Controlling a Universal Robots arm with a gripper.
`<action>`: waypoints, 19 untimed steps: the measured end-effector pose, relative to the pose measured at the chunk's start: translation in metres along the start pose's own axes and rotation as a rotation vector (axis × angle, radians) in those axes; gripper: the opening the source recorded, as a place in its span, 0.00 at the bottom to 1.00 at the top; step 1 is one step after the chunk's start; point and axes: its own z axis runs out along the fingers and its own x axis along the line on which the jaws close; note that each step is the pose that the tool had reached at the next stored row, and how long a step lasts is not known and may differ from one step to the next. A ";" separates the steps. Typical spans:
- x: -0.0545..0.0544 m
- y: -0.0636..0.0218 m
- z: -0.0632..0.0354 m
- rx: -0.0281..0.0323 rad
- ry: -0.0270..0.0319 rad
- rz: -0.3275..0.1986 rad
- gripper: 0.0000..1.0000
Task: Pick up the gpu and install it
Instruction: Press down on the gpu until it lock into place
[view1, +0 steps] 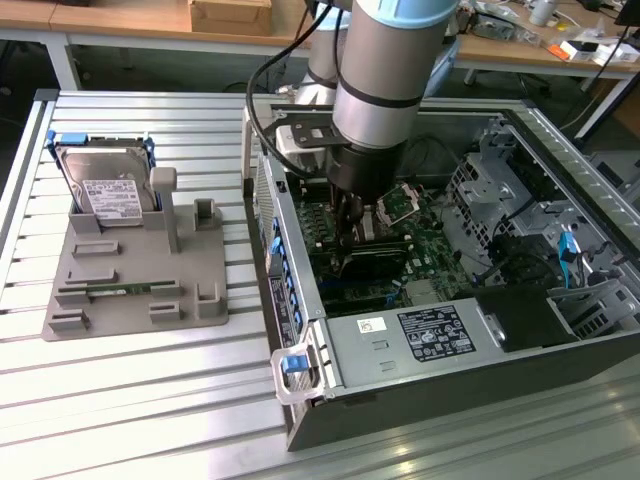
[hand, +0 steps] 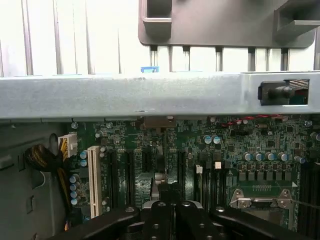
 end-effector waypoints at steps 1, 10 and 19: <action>0.000 0.0021 -0.0001 0.0000 0.0001 0.000 0.11; -0.001 0.0204 0.0061 -0.0040 0.0057 0.000 0.11; -0.003 0.0184 -0.0064 -0.0189 0.0262 -0.001 0.11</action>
